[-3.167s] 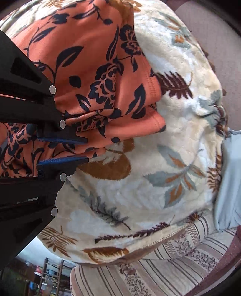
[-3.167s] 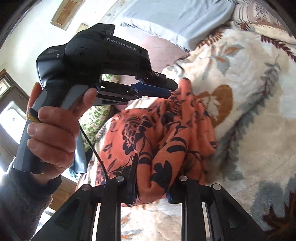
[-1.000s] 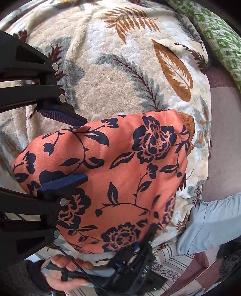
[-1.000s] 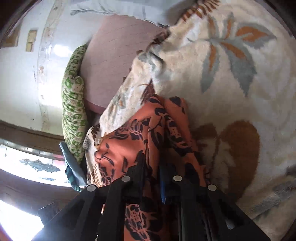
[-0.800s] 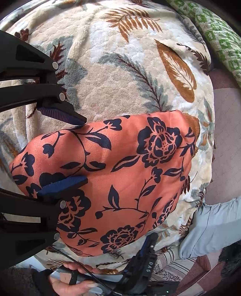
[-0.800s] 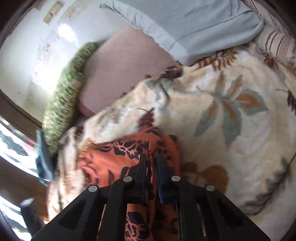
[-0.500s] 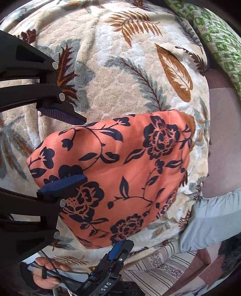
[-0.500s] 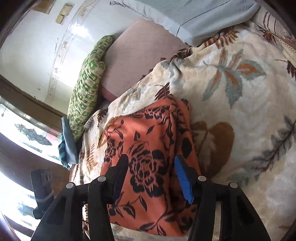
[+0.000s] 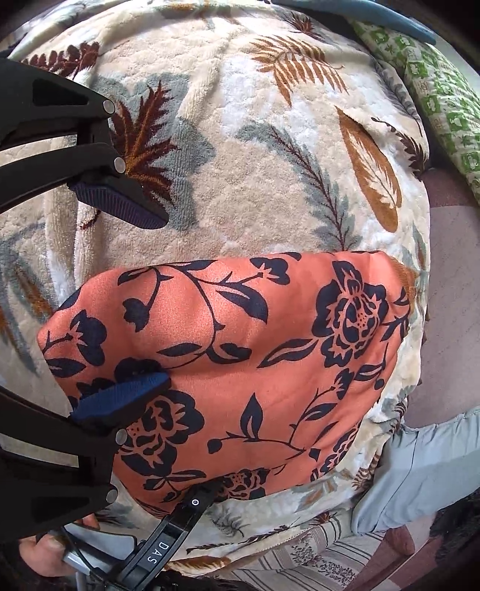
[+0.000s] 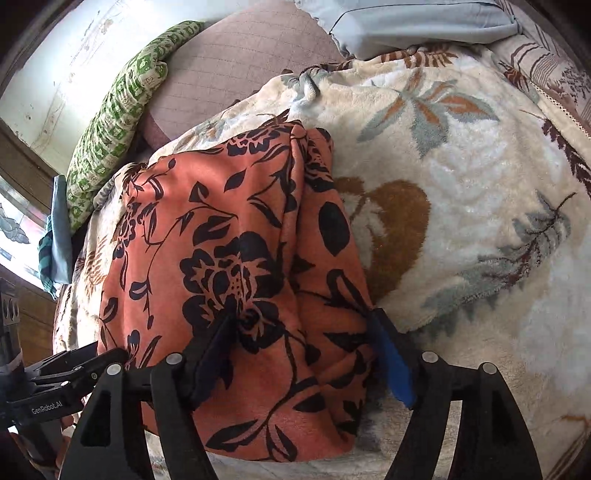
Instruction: Fold small clothes
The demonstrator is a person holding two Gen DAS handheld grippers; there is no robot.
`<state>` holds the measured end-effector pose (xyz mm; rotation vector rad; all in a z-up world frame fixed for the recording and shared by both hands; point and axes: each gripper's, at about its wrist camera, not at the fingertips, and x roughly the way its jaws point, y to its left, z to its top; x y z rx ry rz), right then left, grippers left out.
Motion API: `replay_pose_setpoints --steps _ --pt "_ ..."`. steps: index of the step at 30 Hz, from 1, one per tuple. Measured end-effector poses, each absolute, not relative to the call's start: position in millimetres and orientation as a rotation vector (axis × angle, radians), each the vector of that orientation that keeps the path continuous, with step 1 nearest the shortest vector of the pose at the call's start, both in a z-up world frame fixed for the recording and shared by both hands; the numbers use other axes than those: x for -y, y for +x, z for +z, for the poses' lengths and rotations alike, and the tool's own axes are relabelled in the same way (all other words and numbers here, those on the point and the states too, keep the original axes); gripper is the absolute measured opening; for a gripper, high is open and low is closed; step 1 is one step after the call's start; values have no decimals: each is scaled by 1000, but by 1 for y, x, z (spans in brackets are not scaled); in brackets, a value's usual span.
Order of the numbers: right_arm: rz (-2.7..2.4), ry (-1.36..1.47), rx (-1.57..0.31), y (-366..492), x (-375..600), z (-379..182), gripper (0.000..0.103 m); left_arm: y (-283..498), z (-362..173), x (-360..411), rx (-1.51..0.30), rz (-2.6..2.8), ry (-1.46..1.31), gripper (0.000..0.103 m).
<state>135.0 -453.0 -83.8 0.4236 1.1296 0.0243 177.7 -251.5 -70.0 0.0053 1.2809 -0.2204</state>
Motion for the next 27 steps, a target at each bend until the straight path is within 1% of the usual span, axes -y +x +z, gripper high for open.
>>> replay_pose_setpoints --steps 1,2,3,5,8,9,13,16,18,19,20,21,22,23,25,26,27 --pt "21 431 -1127 135 453 -85 82 178 -70 251 -1279 -214 10 80" --pt "-1 433 -1138 135 454 -87 99 178 -70 250 -1279 -215 11 81" --pt "-33 460 -1188 136 458 -96 102 177 -69 249 -1284 -223 7 81" --pt "-13 531 -1197 136 466 -99 102 179 -68 245 -1286 -233 -7 81" --pt "-44 492 -1174 139 466 -85 97 192 -58 238 -1303 -274 -35 78" --pt "-39 472 -1147 140 466 -77 96 200 -54 233 -1292 -271 -51 77" --pt "-23 448 -1012 161 475 -42 97 241 -45 208 -1276 -232 -146 76" --pt "17 457 -1045 197 475 -42 95 274 -51 197 -1308 -209 -215 76" --pt "6 437 -1094 218 471 -54 91 291 -59 197 -1339 -203 -237 76" --pt "-11 428 -1131 227 470 -64 84 299 -63 200 -1354 -205 -239 76" --pt "-32 422 -1174 235 467 -75 62 306 -66 203 -1363 -209 -236 71" --pt "0 438 -1209 242 464 -82 44 312 -68 208 -1367 -218 -228 67" --pt "26 426 -1219 247 460 -83 32 318 -70 213 -1367 -230 -221 59" --pt "27 370 -1175 249 454 -71 25 323 -72 217 -1364 -231 -210 55" --pt "56 335 -1067 247 453 -49 23 332 -84 223 -1366 -186 -183 54" --pt "22 328 -1043 247 458 -46 15 336 -94 227 -1389 -170 -172 54" --pt "-9 334 -1062 251 465 -52 10 338 -105 230 -1421 -166 -176 53"
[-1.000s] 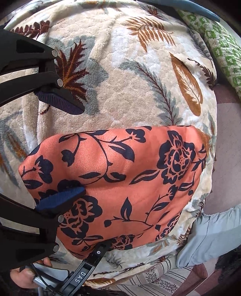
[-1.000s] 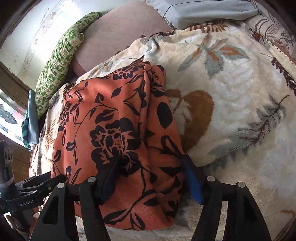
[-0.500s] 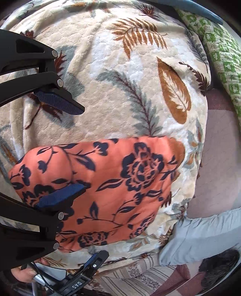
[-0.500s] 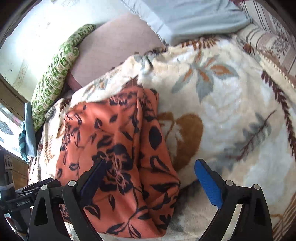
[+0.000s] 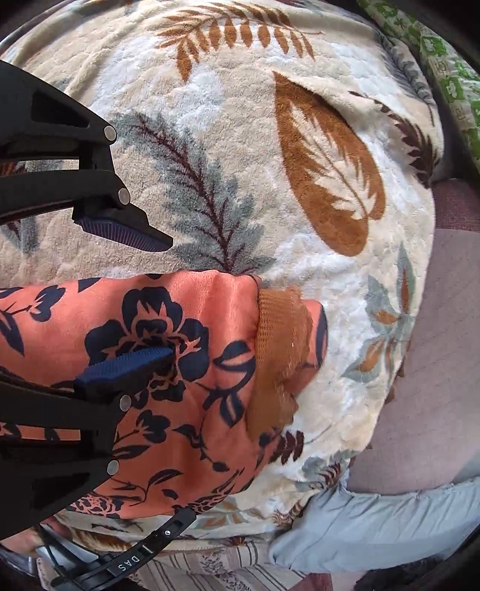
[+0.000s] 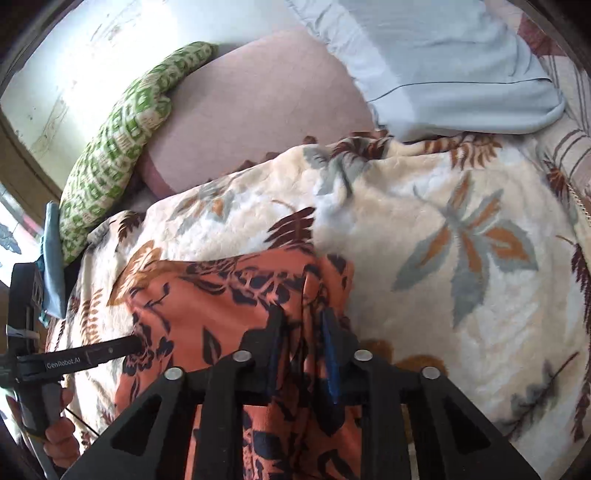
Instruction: Fold small clothes
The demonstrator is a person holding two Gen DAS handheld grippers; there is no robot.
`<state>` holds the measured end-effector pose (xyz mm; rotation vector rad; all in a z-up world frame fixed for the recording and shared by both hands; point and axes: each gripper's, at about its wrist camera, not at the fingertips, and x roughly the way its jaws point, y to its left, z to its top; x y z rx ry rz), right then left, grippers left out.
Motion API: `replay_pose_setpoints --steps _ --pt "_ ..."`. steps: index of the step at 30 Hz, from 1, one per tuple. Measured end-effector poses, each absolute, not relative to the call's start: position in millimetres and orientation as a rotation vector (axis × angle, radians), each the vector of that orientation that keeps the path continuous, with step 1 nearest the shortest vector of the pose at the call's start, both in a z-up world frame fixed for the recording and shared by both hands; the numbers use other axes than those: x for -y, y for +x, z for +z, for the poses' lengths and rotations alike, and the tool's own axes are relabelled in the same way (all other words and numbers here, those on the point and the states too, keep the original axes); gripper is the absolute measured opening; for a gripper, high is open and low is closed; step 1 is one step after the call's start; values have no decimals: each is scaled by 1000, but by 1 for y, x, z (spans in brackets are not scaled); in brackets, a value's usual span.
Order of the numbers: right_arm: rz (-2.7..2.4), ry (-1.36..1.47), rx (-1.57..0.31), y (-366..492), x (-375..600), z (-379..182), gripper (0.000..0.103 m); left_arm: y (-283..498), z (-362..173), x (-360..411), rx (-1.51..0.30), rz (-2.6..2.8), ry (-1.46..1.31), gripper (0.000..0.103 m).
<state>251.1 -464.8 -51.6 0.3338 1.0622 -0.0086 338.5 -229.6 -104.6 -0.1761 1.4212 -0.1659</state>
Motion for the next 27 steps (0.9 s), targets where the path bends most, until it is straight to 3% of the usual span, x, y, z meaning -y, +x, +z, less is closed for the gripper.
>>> replay_pose_setpoints --steps 3,5,6,7,8,10,12,18,19,20,22,24,27 --pt "-79 307 -1190 259 480 -85 13 337 -111 226 -1439 -187 -234 53" --pt "-39 358 -1144 249 487 -79 24 331 -102 218 -1418 -226 -243 53" --pt "17 428 -1124 243 493 -74 24 328 -98 211 -1418 -248 -255 53" --pt "71 502 -1117 238 499 -72 32 324 -95 204 -1417 -277 -285 53" --pt "112 564 -1115 231 504 -71 51 319 -92 197 -1422 -313 -323 53" --pt "161 621 -1121 218 511 -74 72 310 -93 185 -1441 -379 -402 55" --pt "179 650 -1129 207 516 -81 72 302 -103 179 -1471 -418 -462 60" --pt "320 943 -1173 194 515 -127 74 299 -134 181 -1554 -478 -586 61" --pt "381 975 -1178 193 508 -131 80 301 -136 182 -1555 -485 -588 61" --pt "428 962 -1165 191 502 -129 88 302 -137 184 -1554 -486 -581 64" --pt "471 883 -1158 190 491 -124 92 307 -144 188 -1562 -488 -585 67" --pt "448 837 -1191 193 485 -129 92 306 -154 196 -1584 -477 -605 69" --pt "392 757 -1184 194 474 -124 88 308 -151 200 -1572 -438 -586 60"
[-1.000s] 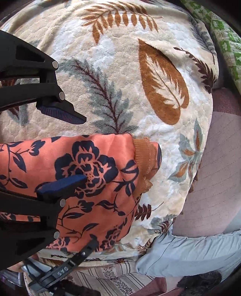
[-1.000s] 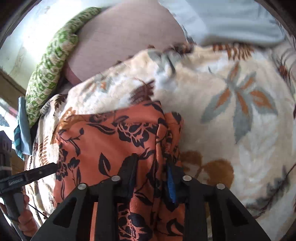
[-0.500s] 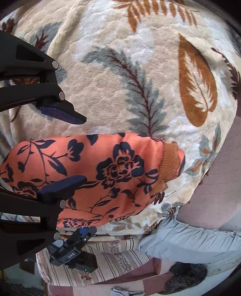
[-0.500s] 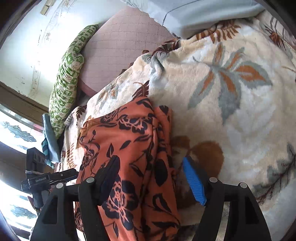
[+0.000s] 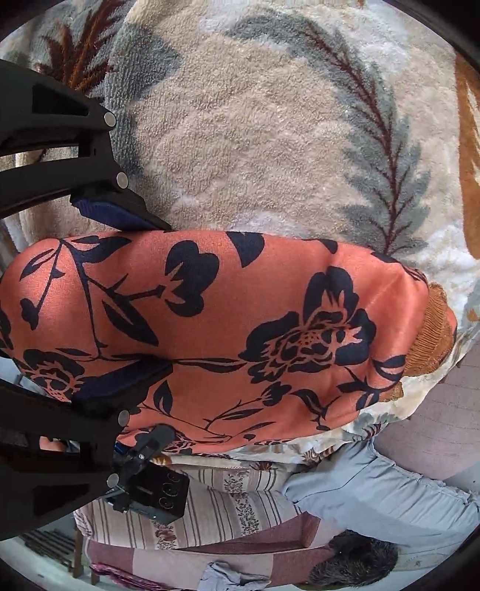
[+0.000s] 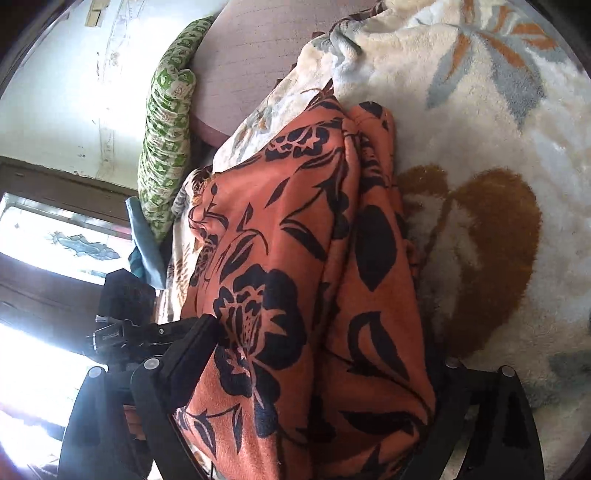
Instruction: Fold small clothes
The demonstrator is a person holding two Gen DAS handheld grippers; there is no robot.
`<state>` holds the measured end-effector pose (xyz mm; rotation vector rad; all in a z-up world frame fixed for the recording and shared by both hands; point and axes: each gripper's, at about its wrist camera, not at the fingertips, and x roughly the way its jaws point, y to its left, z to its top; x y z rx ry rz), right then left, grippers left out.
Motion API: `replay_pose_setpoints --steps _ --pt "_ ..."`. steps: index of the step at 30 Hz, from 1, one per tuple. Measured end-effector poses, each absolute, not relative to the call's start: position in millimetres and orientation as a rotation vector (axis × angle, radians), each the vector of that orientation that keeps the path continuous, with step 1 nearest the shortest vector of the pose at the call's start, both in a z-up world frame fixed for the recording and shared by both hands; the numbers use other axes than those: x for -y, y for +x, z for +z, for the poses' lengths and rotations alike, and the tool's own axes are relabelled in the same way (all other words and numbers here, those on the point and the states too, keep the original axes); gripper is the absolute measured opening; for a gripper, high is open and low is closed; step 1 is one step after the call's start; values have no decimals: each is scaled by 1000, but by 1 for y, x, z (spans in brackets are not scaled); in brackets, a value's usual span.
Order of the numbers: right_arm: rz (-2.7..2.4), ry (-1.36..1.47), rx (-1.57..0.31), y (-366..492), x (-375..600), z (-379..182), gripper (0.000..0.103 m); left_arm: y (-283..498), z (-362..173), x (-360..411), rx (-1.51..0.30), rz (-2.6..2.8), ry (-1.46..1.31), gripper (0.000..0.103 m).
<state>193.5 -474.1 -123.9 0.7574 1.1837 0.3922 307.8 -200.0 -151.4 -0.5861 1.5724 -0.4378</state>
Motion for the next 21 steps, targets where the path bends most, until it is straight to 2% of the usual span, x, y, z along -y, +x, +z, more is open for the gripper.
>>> replay_pose_setpoints --steps 2,5,9,14,18,21 --pt "359 684 -1182 189 467 -118 65 305 -138 202 -1534 -431 -525 48" --pt "341 704 -1167 179 469 -108 46 298 -111 205 -1458 -422 -444 43" --pt "403 683 -1152 169 444 -83 43 287 -71 191 -1345 -393 -389 43" --pt "482 630 -1080 162 387 -49 43 271 -34 129 -1265 -348 -454 43" --pt "510 552 -1040 165 335 -42 43 254 -29 82 -1231 -277 -387 45" --pt "484 471 -1106 169 295 -62 45 241 -52 70 -1296 -198 -292 48"
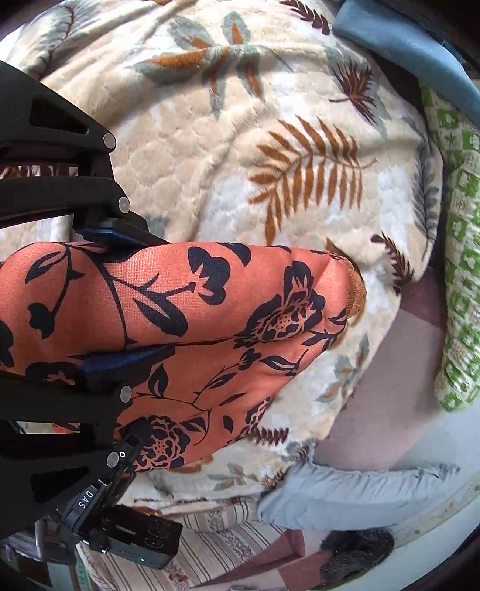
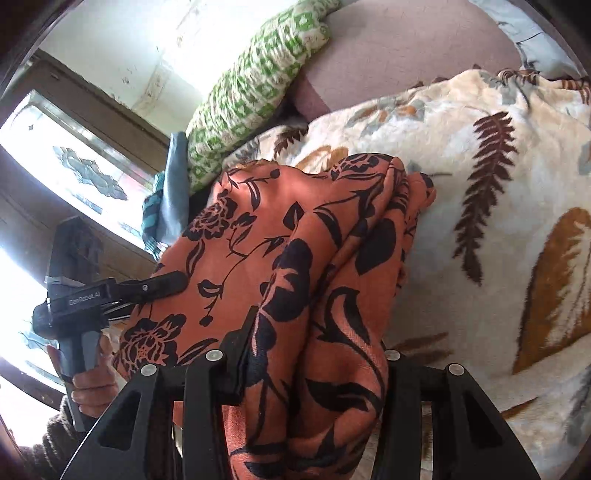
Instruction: Fold small clothes
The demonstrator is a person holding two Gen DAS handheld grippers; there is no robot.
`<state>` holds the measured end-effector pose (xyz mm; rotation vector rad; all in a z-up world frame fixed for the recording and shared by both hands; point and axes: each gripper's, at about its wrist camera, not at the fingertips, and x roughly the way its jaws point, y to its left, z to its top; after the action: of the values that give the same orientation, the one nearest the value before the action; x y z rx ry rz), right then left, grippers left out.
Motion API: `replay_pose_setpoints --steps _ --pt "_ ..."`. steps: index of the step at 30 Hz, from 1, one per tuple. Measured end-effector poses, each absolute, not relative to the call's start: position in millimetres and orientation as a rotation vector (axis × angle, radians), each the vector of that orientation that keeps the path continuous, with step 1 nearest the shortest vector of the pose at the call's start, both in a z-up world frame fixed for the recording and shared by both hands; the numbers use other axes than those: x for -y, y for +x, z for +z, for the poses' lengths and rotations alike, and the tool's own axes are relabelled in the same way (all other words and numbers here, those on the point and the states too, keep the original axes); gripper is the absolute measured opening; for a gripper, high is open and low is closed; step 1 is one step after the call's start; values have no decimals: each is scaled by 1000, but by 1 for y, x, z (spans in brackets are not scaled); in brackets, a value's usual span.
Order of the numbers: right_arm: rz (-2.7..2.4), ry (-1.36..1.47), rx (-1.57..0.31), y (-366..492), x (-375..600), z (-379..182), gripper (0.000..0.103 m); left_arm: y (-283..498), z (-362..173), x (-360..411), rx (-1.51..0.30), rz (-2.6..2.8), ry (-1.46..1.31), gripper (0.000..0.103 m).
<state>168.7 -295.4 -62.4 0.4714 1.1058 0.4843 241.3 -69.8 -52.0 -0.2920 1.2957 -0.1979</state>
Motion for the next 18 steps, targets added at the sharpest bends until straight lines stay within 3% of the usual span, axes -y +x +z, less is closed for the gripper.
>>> replay_pose_setpoints --steps 1,3,5,7,18 --pt "462 440 -1142 167 284 -74 45 240 -65 68 -1335 -163 -249 48" --pt "396 347 -1213 160 268 -97 56 233 -78 69 -1337 -144 -199 54" --pt "355 297 -1193 148 266 -102 76 226 -72 70 -1275 -138 -186 67" --pt "329 318 -1180 140 280 -100 83 222 -70 74 -1260 -156 -161 67" --pt "191 379 -1143 94 320 -48 86 135 -22 68 -1090 -57 62 66"
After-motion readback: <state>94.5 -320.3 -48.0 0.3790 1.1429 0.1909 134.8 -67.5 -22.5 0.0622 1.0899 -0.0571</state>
